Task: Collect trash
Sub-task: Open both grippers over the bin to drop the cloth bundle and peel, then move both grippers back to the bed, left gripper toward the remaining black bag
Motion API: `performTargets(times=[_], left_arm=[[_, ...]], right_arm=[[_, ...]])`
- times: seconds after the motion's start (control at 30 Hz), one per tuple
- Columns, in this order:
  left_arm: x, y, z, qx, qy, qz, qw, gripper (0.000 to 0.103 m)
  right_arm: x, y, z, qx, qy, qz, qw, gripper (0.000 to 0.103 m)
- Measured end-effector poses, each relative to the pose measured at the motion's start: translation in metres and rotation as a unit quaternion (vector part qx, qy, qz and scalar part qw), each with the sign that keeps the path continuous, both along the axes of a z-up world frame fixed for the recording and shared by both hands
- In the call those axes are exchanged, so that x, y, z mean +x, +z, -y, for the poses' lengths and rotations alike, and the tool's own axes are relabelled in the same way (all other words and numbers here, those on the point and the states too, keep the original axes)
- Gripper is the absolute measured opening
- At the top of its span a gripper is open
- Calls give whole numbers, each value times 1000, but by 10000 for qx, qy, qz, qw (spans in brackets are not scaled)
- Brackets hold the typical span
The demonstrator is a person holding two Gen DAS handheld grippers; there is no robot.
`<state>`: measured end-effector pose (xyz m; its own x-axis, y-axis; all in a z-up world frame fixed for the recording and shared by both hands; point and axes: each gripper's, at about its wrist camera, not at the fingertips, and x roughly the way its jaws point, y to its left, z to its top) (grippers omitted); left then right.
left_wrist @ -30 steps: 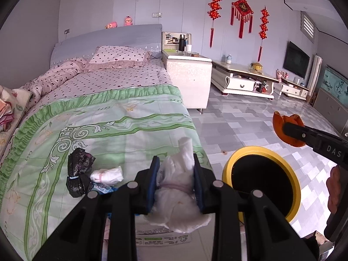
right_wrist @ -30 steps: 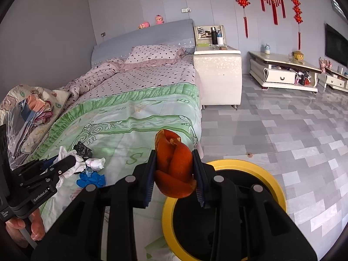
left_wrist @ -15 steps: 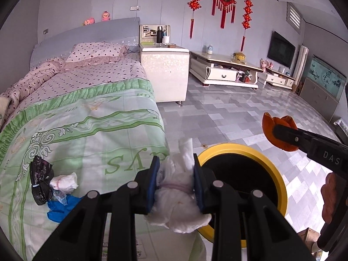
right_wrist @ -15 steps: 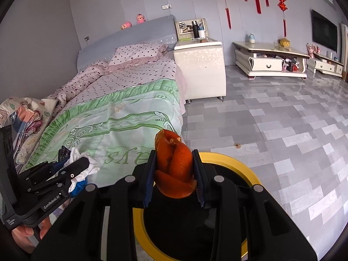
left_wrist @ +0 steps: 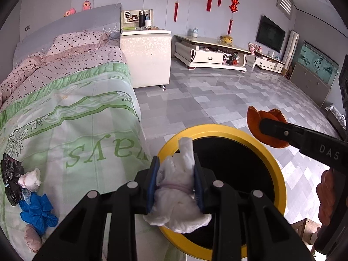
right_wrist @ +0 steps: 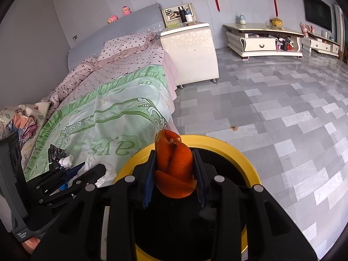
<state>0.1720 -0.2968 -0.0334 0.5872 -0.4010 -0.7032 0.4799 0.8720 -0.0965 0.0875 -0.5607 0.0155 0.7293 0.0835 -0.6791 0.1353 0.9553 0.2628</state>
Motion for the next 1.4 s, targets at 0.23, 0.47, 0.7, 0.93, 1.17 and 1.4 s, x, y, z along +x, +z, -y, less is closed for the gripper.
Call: performTargets(times=[0.23,0.47,0.7,0.93,1.17,1.4], left_arm=[[1,-15,13,31,-108,-188,9998,28],[0,-17,12,-60,-162,-301,9994,38],[-3,-13,4,-157,-56,-268,9995,60],[-3,1,-23,-197,225,-146,9994,67],[-5,26,-66,-254,595,60,9979,70],[-9,46,-115,-292,1019,178,9942,72]], right_arm=[[7,-15,4,123,-5,-84,9999,33],[6,-15,8,201,-139,-30,9997,40],[1,-7,15,171,-274,23,9995,44],[-8,8,2,185,-198,162,9995,46],[-16,36,-28,78,10,377,9993,49],[-20,64,-68,-37,260,529,9983,50]])
